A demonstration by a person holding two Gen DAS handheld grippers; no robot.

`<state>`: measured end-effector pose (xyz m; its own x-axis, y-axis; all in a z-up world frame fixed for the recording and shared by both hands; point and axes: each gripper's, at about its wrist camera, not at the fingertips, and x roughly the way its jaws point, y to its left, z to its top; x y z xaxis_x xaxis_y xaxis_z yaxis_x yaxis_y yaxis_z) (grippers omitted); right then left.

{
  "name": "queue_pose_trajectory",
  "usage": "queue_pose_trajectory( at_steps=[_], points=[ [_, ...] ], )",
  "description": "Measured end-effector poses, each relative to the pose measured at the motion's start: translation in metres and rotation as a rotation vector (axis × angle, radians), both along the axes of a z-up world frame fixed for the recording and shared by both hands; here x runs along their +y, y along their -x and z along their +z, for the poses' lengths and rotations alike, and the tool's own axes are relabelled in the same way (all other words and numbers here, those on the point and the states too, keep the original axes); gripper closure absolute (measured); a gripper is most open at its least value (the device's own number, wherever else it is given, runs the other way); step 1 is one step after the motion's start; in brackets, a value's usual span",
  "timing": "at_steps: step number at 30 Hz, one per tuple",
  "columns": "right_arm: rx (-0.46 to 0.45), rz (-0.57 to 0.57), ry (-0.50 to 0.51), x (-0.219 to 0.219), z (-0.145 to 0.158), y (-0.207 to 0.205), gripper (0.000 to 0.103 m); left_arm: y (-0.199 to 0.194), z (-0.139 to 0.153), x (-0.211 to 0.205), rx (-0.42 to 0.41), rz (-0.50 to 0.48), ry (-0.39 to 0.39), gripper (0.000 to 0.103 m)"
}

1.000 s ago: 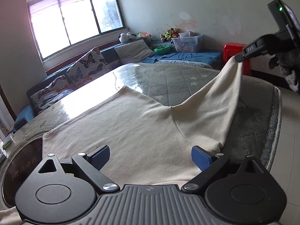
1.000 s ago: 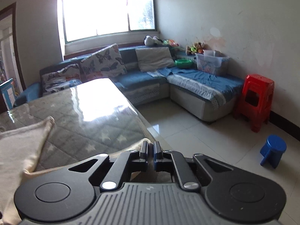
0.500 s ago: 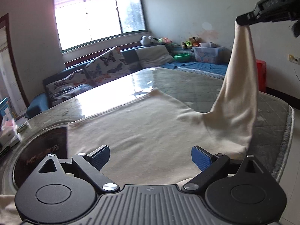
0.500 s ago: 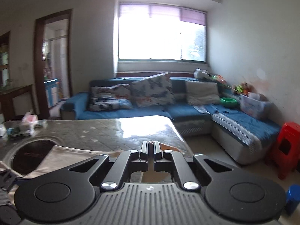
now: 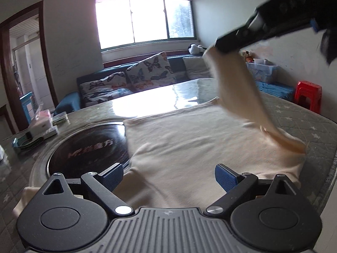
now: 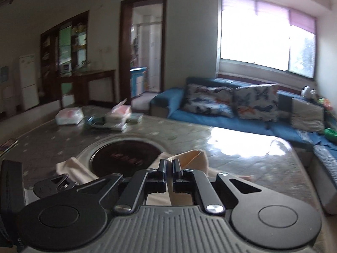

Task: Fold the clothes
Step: 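Fold the held sleeve across the sweatshirt body with the right gripper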

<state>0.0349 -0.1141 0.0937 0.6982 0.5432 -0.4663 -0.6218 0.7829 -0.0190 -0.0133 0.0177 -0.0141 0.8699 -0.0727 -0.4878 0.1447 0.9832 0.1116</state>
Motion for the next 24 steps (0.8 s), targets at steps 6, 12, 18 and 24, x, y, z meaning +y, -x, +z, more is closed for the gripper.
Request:
queue_pose_trajectory(
  at_steps=[6,12,18,24],
  points=[
    [0.117,0.110,0.042,0.033,-0.044,0.002,0.093,0.011,-0.002,0.015,0.010,0.053,0.006,0.007],
    [0.112,0.097,0.066,0.006,-0.045,0.012,0.090,0.018,0.000,0.020,0.008,0.070,0.001,0.009],
    [0.175,-0.035,0.164,-0.054,-0.075,0.005,0.090,0.015,0.001,0.007,-0.007,0.016,0.005,0.023],
    [0.261,-0.131,0.142,-0.093,-0.109,0.000,0.090,-0.001,-0.002,-0.010,0.025,-0.040,0.005,0.037]
  ],
)
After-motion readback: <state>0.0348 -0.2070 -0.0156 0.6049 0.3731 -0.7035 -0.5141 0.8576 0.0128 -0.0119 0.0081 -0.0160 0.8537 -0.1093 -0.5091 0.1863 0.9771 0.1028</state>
